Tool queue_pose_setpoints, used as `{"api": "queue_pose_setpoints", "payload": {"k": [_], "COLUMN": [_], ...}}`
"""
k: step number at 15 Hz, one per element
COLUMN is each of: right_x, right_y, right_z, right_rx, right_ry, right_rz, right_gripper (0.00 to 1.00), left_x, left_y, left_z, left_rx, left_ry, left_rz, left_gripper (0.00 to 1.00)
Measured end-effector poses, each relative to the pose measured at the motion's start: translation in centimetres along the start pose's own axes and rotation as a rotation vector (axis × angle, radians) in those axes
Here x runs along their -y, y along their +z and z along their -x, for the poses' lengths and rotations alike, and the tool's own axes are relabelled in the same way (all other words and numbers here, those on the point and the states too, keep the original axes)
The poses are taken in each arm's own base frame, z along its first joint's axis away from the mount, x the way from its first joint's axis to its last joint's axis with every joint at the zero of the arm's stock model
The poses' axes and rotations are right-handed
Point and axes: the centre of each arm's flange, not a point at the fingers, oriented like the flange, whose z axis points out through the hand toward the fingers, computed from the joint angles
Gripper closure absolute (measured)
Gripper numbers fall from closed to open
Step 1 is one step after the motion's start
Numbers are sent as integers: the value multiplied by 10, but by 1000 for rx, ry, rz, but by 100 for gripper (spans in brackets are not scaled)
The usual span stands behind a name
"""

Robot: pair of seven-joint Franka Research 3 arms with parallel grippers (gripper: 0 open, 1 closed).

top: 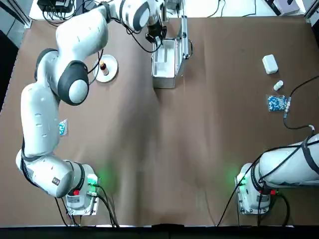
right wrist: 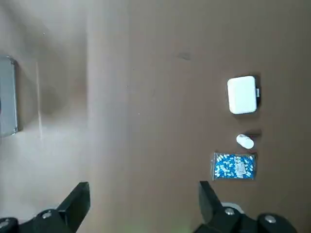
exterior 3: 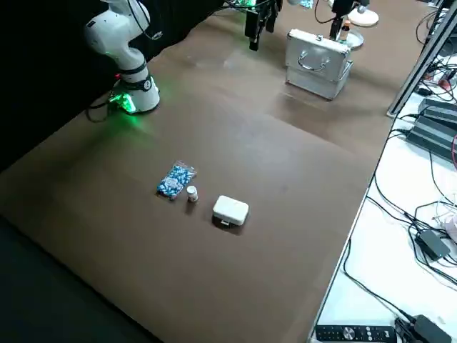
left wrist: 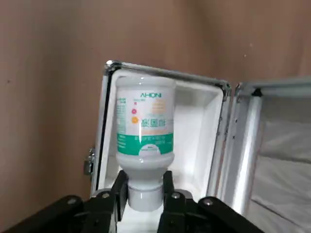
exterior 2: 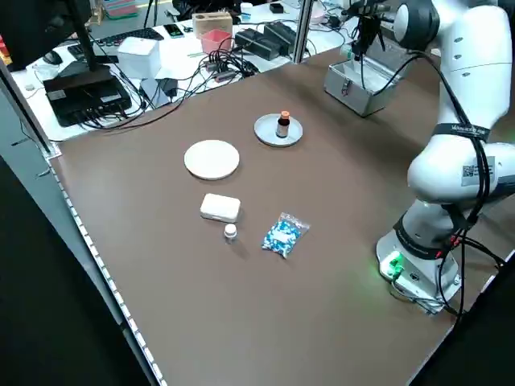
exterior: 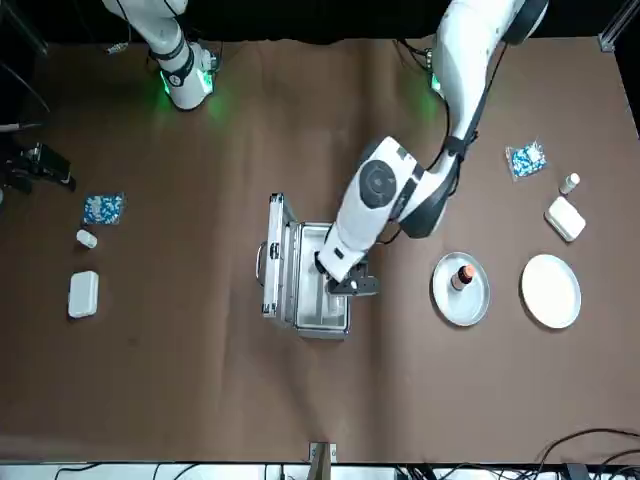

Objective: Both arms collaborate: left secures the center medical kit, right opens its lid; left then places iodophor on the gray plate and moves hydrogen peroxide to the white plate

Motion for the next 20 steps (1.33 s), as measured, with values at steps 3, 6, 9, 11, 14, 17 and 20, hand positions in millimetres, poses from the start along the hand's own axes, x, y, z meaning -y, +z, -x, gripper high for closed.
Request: {"api": "queue_pose_setpoints", "payload": {"k": [3, 6, 9, 11, 14, 17, 20], "right_x": [-2, -4, -5, -5, -5, -6, -6], "right_y": [0, -1, -1, -2, -3, -3, -3], "right_z": [0, 0, 0, 0, -1, -2, -2], "right_rx": [-2, -5, -6, -8, -18, -23, -23], "right_ry": [4, 8, 9, 9, 9, 10, 11], "right_rz": [0, 0, 1, 1, 1, 2, 2], "right_gripper": [1, 1, 1, 1, 1, 1, 1], "left_x": [19, 35, 56, 81, 125, 166, 211], "left_y": [-11, -34, -59, -74, -93, -109, -121], "left_z": [-17, -34, -45, -57, -78, -96, -114], "left_rx": [51, 55, 98, 130, 182, 234, 299], "left_ry": [-91, -185, -272, -318, -395, -468, -563], "left_rz": [48, 94, 93, 88, 95, 131, 190], "left_gripper": [68, 68, 68, 68, 68, 68, 68]}}
